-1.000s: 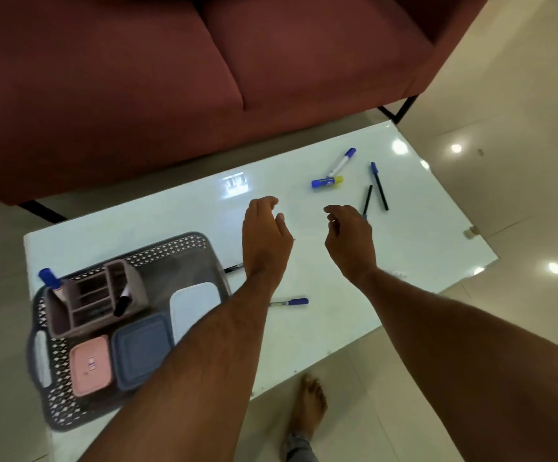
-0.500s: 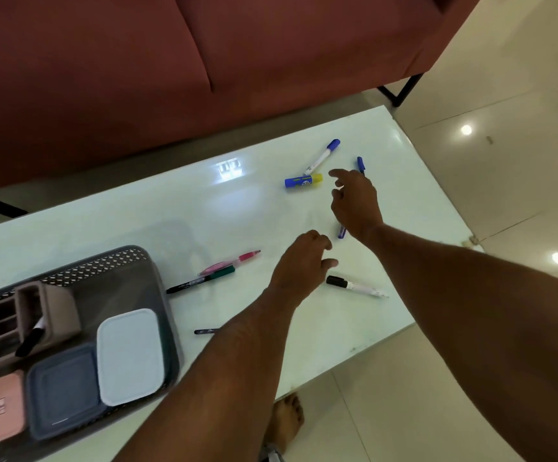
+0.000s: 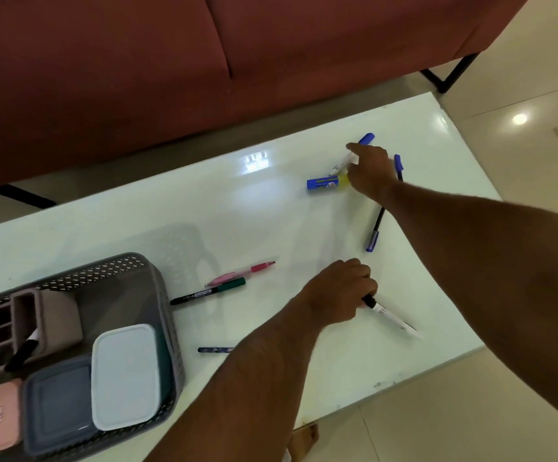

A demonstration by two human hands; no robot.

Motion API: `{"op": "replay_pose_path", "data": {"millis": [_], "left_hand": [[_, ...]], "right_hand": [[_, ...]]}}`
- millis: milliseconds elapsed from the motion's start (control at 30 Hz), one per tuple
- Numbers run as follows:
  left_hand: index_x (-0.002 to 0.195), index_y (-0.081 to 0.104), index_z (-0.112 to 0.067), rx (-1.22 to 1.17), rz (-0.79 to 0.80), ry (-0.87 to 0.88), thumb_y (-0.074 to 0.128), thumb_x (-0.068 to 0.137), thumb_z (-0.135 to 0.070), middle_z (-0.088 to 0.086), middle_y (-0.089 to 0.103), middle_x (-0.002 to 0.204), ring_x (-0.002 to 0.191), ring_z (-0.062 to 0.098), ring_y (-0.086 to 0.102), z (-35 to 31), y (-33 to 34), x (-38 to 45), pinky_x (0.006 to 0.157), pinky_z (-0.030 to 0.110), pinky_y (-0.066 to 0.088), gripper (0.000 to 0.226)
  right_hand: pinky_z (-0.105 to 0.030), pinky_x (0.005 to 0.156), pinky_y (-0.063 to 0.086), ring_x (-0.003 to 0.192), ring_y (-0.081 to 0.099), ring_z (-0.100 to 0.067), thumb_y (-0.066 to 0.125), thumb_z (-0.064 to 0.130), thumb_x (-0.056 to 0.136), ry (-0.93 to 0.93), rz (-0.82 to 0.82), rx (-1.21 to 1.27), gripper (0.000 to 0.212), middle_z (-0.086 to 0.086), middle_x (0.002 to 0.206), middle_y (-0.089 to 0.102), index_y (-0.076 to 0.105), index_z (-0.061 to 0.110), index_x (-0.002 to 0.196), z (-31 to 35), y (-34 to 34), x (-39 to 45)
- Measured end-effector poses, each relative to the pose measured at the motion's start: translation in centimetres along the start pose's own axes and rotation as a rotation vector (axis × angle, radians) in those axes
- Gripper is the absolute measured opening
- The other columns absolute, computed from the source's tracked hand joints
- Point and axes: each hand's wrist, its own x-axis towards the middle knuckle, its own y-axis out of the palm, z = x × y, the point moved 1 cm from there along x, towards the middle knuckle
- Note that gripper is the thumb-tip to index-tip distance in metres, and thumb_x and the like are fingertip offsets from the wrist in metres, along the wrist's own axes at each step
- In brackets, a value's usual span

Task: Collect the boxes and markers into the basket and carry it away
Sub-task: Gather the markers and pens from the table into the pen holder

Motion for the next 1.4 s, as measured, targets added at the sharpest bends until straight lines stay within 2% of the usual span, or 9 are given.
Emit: {"op": "replay_pose_path", "data": {"millis": [133,300,567,800,933,1100,1200,1300,1400], "left_hand": [[0.084,0.069,-0.014,-0.094,-0.033,-0.035,0.073,0.077,-0.009,0.001,0.058,0.083,0.081,0.018,0.051,0.8,-0.1,-0.1,0.065,0.030,0.043,0.010],[0.085,0.075,-0.017,-0.339,-0.047,-0.280,0.081,0.069,-0.010,0.000,0.063,0.082,0.077,0.013,0.055,1.5,-0.7,0.3,0.067,0.029,0.049,0.018],[0.083,0.077,-0.011,-0.729,-0.193,-0.555,0.085,0.069,-0.006,0.003,0.075,0.080,0.071,0.010,0.069,1.7,-2.6,1.6,0.073,0.019,0.058,0.018],[0.093,0.074,-0.007,-0.952,-0.347,-0.666,0.082,0.070,0.004,0.014,0.071,0.093,0.083,0.029,0.073,1.3,-4.6,0.9,0.084,0.034,0.061,0.027],[0.098,0.072,-0.005,-1.009,-0.460,-0.710,0.079,0.069,0.006,0.015,0.071,0.088,0.077,0.031,0.072,1.2,-6.4,-0.2,0.082,0.040,0.062,0.031],[0.101,0.070,0.004,-1.128,-0.572,-0.729,0.076,0.072,0.011,0.022,0.072,0.082,0.070,0.029,0.070,1.4,-8.9,-3.4,0.078,0.038,0.061,0.030],[0.095,0.074,0.002,-1.111,-0.639,-0.745,0.076,0.074,0.009,0.018,0.073,0.082,0.070,0.026,0.069,1.8,-10.6,-5.5,0.079,0.039,0.061,0.022],[0.096,0.075,0.000,-1.058,-0.680,-0.731,0.076,0.077,0.005,0.014,0.074,0.084,0.073,0.026,0.071,2.5,-12.7,-8.0,0.080,0.036,0.061,0.020],[0.101,0.074,0.002,-0.963,-0.744,-0.705,0.074,0.082,0.002,0.016,0.075,0.093,0.081,0.027,0.073,3.3,-15.1,-10.8,0.082,0.033,0.061,0.019]], "right_hand": [[-0.034,0.106,0.041,0.127,0.051,-0.036,0.048,0.018,0.100,0.015,0.006,0.011,0.041,-0.021,0.143,0.044,0.055,0.016,0.141,0.0,1.0,1.6],[-0.032,0.088,0.046,0.111,0.060,-0.031,0.055,0.023,0.097,0.028,-0.084,0.015,0.027,-0.018,0.114,0.067,0.068,0.003,0.111,0.5,0.8,2.0],[-0.026,0.086,0.044,0.114,0.061,-0.027,0.061,0.005,0.084,0.116,-0.139,0.093,0.035,-0.012,0.123,0.066,0.068,0.006,0.119,0.0,-0.7,0.6],[-0.027,0.081,0.042,0.101,0.063,-0.025,0.061,0.002,0.079,0.051,-0.290,0.193,0.029,-0.010,0.109,0.067,0.065,0.014,0.105,-0.4,-2.7,-1.3],[-0.040,0.076,0.054,0.086,0.064,-0.026,0.061,-0.001,0.076,-0.023,-0.325,0.255,0.047,-0.012,0.097,0.065,0.045,0.014,0.117,0.9,-3.8,-3.6],[-0.025,0.071,0.048,0.079,0.065,-0.021,0.063,0.000,0.078,-0.053,-0.329,0.283,0.090,-0.010,0.097,0.068,0.018,0.022,0.153,3.1,-3.8,-6.1],[-0.029,0.073,0.053,0.081,0.066,-0.020,0.065,0.003,0.078,-0.066,-0.327,0.253,0.089,-0.008,0.095,0.069,0.022,0.023,0.154,4.8,-3.4,-7.4],[-0.019,0.065,0.051,0.075,0.068,-0.017,0.067,0.002,0.079,-0.113,-0.306,0.279,0.083,-0.003,0.091,0.068,0.030,0.026,0.148,8.0,-2.3,-9.4],[-0.022,0.070,0.056,0.067,0.065,-0.011,0.069,0.000,0.078,-0.205,-0.307,0.332,0.082,0.000,0.087,0.064,0.032,0.024,0.148,11.7,-1.0,-11.5]]}}
